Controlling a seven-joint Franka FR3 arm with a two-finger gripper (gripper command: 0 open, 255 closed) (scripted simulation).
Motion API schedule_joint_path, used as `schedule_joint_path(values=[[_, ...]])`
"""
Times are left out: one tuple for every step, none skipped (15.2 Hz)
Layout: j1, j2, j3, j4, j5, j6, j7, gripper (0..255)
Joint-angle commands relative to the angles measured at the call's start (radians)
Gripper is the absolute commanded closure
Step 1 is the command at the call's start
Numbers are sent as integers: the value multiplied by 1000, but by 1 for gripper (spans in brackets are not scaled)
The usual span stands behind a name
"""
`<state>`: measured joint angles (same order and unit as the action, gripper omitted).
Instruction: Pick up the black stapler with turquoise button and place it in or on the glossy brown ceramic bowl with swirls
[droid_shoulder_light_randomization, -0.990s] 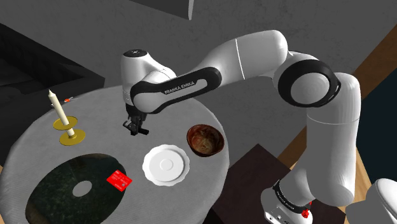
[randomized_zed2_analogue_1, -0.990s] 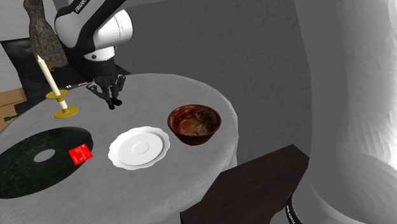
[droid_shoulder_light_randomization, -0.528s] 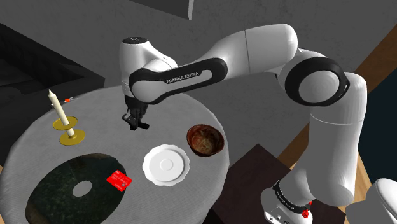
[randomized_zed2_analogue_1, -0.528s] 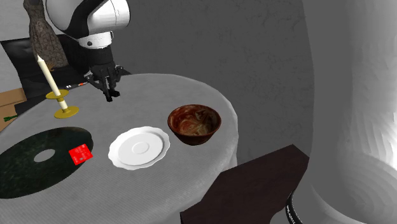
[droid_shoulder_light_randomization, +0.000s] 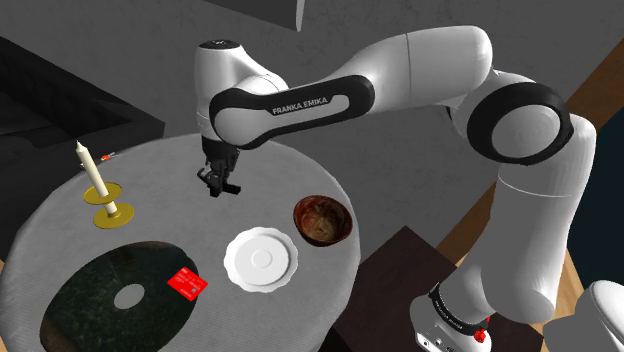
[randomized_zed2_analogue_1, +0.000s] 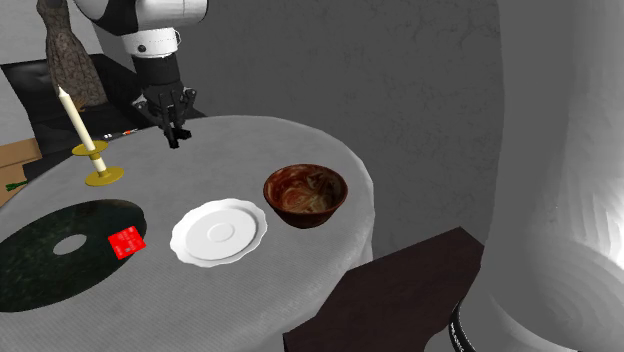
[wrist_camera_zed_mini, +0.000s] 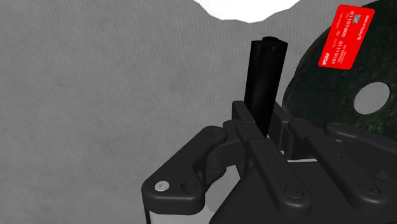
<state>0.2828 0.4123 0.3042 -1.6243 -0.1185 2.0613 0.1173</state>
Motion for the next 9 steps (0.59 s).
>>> schedule_joint_path(values=[[-28,-68,2,-103,20,37,-24,255],[-43,-106,3,-157,32,55,-39,255],[-56,-144,3,-209,44,70,-54,255],[-70,-181,2,-258,57,85,-71,255],[-82,-217,1,-307,71,99,-88,255],[-93,-253,-1,-353,84,111,-107,255],[-104,-289,-4,-398,98,122,-126,255],[-114,-324,-8,-442,111,132,-146,255],[-123,-359,-12,-484,125,140,-167,255]])
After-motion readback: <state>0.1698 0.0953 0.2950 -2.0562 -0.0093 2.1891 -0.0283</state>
